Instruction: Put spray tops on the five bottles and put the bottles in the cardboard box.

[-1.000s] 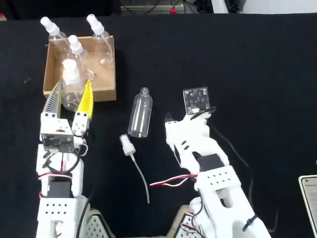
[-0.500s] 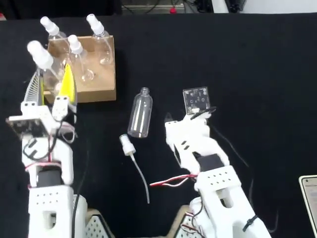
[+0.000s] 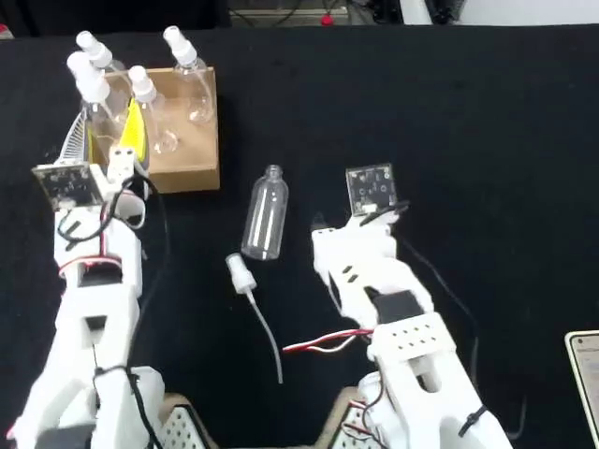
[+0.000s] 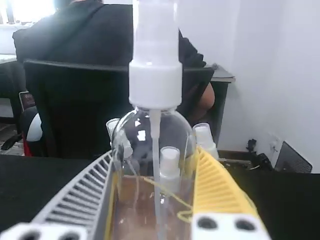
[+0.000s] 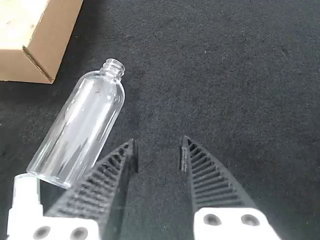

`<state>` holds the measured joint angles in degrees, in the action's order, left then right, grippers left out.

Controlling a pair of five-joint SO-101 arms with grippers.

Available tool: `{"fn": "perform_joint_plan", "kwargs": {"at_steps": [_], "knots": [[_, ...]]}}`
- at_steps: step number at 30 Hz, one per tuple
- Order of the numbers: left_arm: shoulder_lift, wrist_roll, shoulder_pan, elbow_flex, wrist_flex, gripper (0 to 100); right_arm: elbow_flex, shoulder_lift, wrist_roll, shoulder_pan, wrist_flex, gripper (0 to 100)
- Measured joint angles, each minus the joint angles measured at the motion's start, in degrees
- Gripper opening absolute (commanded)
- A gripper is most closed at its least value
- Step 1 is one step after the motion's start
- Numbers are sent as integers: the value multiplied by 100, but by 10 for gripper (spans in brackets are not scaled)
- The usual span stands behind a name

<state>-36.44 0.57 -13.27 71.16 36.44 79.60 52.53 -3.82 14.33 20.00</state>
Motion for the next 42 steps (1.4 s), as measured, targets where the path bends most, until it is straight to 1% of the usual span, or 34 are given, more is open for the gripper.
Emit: {"fn": "perform_joint_plan", "kwargs": {"at_steps": [9,14,16,20,23,31,38,42], "knots": [[1275,0,-334,-870,18,80,0,0,0,0,0,132],[1688,0,-440,-976,88,77,0,0,0,0,0,133],[1855,0,-501,-976,334,77,0,0,0,0,0,132],[2321,0,-598,-985,1134,77,35,0,0,0,0,133],[2778,0,-598,-1020,1582,77,35,0,0,0,0,132],[4070,0,-598,-1943,1732,76,35,0,0,0,0,131],[4431,0,-589,-2119,1732,76,35,0,0,-9,0,131],[4651,0,-589,-2136,2110,76,35,0,0,-9,0,131]]}}
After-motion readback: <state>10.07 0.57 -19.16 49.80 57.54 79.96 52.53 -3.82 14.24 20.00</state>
